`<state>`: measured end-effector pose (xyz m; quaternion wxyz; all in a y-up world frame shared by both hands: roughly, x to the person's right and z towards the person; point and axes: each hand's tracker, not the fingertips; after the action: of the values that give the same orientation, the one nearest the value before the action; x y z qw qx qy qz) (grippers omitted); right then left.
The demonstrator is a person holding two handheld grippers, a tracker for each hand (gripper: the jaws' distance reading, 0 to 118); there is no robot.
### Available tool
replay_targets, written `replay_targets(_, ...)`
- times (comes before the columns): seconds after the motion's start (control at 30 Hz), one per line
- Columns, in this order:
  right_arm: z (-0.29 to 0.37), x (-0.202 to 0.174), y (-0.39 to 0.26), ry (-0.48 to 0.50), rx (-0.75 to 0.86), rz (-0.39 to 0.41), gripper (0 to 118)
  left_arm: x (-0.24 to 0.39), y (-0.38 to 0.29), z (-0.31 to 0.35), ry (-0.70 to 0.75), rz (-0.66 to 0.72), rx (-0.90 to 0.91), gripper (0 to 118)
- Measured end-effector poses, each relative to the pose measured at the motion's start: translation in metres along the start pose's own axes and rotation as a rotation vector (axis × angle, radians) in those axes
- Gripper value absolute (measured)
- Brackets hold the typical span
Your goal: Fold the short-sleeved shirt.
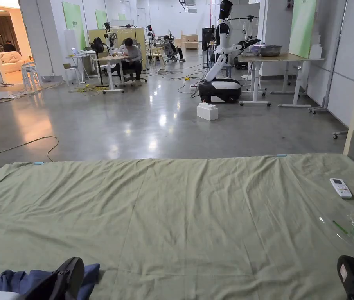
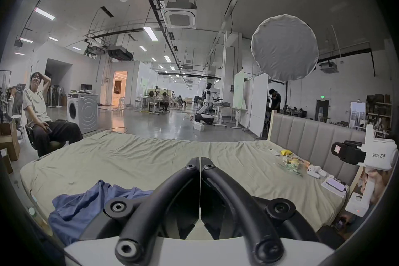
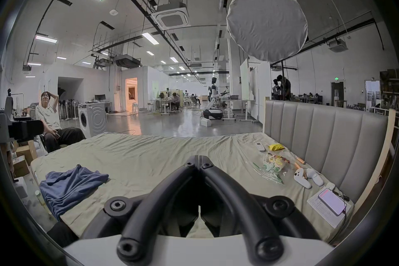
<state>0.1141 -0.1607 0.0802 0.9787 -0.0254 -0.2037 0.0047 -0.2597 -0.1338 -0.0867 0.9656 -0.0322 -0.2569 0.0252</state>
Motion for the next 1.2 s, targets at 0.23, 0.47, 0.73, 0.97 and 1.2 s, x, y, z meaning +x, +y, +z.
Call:
replay_targets(0.23, 0.003, 0.000, 0.005, 0.007, 0.015, 0.009, 0, 0.001, 0.003, 0.000, -0.003, -0.031, 0.006, 0)
replay_targets(0.47, 0.004, -0.003, 0.006, 0.026, 0.013, 0.025, 0, -0.013, 0.005, 0.002, 0.014, -0.031, 0.008, 0)
replay_targets(0.73, -0.002, -0.007, -0.010, 0.056, -0.036, 0.017, 0, -0.099, -0.011, -0.006, 0.142, -0.051, -0.177, 74)
replay_targets(0.97, -0.019, -0.016, -0.037, 0.075, -0.188, -0.015, 0, -0.186, -0.065, -0.067, 0.239, -0.009, -0.449, 99)
replay_targets(1.2, -0.036, -0.022, -0.064, 0.089, -0.300, 0.035, 0, -0.244, -0.157, -0.169, 0.249, 0.115, -0.707, 99)
